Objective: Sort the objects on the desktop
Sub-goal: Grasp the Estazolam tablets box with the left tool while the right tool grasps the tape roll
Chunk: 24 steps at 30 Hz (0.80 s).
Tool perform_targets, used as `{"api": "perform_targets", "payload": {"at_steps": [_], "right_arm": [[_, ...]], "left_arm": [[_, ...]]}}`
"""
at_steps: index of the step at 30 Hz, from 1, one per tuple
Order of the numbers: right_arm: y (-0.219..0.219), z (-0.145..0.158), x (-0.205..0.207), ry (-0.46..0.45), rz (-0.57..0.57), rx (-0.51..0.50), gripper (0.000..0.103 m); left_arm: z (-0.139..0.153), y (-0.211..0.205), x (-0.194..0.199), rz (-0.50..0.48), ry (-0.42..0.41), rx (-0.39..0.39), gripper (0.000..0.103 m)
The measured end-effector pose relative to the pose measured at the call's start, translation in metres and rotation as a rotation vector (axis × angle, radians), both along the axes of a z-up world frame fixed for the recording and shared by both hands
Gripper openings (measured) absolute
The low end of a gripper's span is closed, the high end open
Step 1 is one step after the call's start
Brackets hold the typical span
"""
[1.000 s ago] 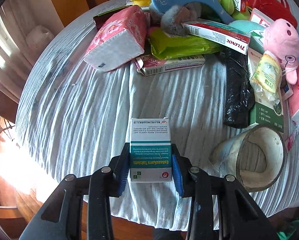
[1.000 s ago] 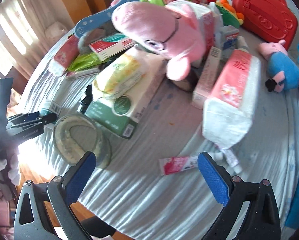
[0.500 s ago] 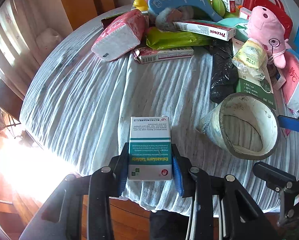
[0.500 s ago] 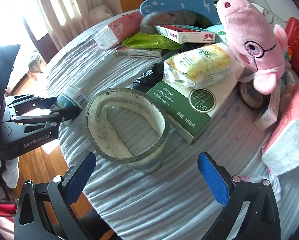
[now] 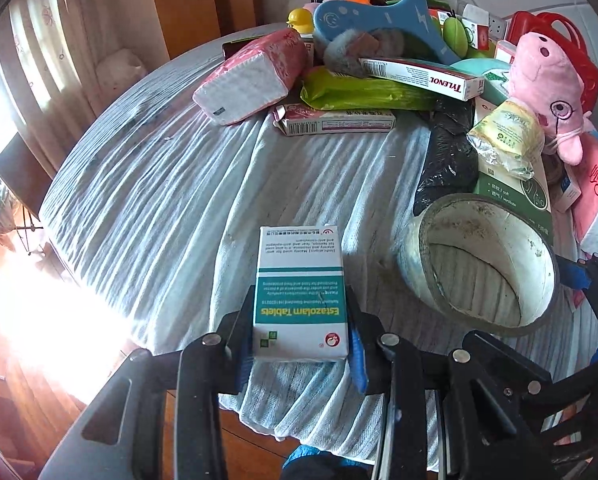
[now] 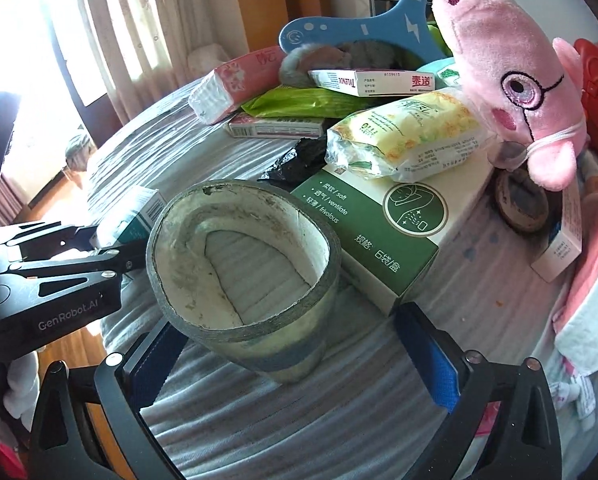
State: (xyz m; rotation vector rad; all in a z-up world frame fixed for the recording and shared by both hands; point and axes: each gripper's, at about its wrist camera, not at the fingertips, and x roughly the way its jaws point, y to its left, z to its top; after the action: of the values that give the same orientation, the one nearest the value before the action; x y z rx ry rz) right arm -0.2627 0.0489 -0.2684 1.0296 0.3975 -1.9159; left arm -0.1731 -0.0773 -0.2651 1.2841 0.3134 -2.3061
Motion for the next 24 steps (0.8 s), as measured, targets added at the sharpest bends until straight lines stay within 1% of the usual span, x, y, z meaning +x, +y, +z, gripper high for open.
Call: {"api": "perform_targets", "payload": {"at_steps": [1, 2, 3, 5, 7, 13, 14, 15, 16, 20, 24], "right_arm": [[-0.002, 0.001, -0.001, -0.009, -0.002, 0.018, 0.103], [0.000, 0.003, -0.001, -0.028, -0.010, 0.014, 0.103], [0.004, 0.007, -0.001, -0.050, -0.018, -0.016, 0.103], [0.007, 0.012, 0.003, -0.038, -0.025, -0.067, 0.103], [0.002, 0.015, 0.005, -0.025, -0.029, -0.080, 0.103], [-0.014, 0.014, 0.007, -0.050, -0.036, -0.085, 0.102], [-0.015, 0.015, 0.008, -0.051, -0.043, -0.082, 0.099], [-0.016, 0.016, 0.011, -0.044, -0.045, -0.078, 0.089], [-0.017, 0.018, 0.016, -0.047, -0.039, -0.076, 0.076], [-0.014, 0.027, 0.032, -0.041, -0.056, -0.057, 0.075], [0.003, 0.049, 0.038, -0.042, -0.095, -0.105, 0.073]], "left_arm": [[0.000, -0.001, -0.001, -0.005, -0.003, 0.005, 0.037], [0.000, -0.002, -0.001, -0.013, -0.006, 0.010, 0.037], [-0.001, -0.004, -0.002, -0.018, -0.009, 0.019, 0.037], [-0.001, -0.007, -0.002, -0.026, -0.015, 0.038, 0.037], [-0.001, -0.008, -0.003, -0.036, -0.024, 0.035, 0.037], [0.001, -0.018, 0.003, -0.023, -0.032, 0.012, 0.037], [0.002, -0.018, 0.003, -0.028, -0.030, 0.008, 0.037], [0.004, -0.018, 0.004, -0.029, -0.028, -0.004, 0.037], [0.007, -0.018, 0.004, -0.029, -0.024, -0.019, 0.037], [0.025, -0.015, 0.010, -0.040, 0.006, -0.046, 0.037], [0.047, -0.015, 0.014, -0.055, 0.046, -0.066, 0.037]]}}
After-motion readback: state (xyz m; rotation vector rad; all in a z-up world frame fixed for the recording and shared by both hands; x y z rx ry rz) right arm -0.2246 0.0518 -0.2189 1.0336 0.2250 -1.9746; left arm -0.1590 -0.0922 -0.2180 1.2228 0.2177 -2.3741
